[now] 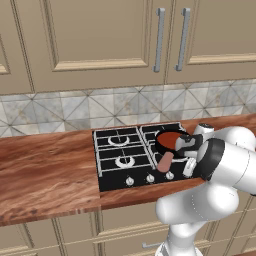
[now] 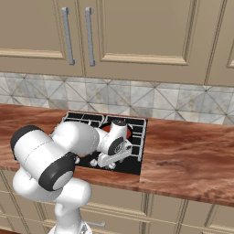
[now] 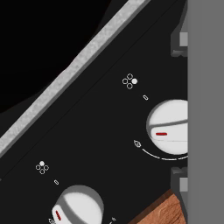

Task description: Wait until the marinara sauce is simmered to a deep red color and then turn off the stove.

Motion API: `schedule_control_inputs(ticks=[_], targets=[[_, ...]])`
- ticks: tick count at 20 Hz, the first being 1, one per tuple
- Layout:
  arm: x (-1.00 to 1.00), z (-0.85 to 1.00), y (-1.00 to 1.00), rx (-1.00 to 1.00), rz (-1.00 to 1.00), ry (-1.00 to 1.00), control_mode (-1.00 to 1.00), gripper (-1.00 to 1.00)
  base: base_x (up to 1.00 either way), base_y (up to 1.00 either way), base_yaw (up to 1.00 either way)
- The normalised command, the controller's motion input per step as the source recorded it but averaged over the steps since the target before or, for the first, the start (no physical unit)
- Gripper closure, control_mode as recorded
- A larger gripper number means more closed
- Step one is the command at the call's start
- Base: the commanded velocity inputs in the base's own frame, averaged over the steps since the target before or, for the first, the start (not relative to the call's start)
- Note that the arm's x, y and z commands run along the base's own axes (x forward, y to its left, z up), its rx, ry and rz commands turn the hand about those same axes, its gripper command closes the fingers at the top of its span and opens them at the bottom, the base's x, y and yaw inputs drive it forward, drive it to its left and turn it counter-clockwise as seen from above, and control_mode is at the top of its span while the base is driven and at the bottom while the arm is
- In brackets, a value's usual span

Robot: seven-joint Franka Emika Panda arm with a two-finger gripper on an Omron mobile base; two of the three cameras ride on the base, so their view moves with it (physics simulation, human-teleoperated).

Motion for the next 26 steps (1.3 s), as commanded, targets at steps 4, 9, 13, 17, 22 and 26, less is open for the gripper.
schedule_control_inputs(ticks=[4,9,13,17,22,26], targets=[[0.0,0.0,0.0,0.0,0.0,0.0,-1.0,-1.0,0.0,0.0,0.0],[0.0,0.0,0.0,0.0,0.0,0.0,-1.0,-1.0,0.0,0.0,0.0],[0.0,0.0,0.0,0.0,0.0,0.0,-1.0,-1.0,0.0,0.0,0.0],[0.0,0.0,0.0,0.0,0.0,0.0,-1.0,-1.0,0.0,0.0,0.0],[0.0,0.0,0.0,0.0,0.0,0.0,-1.0,-1.0,0.0,0.0,0.0],[0.0,0.0,0.0,0.0,0.0,0.0,-1.0,-1.0,0.0,0.0,0.0]])
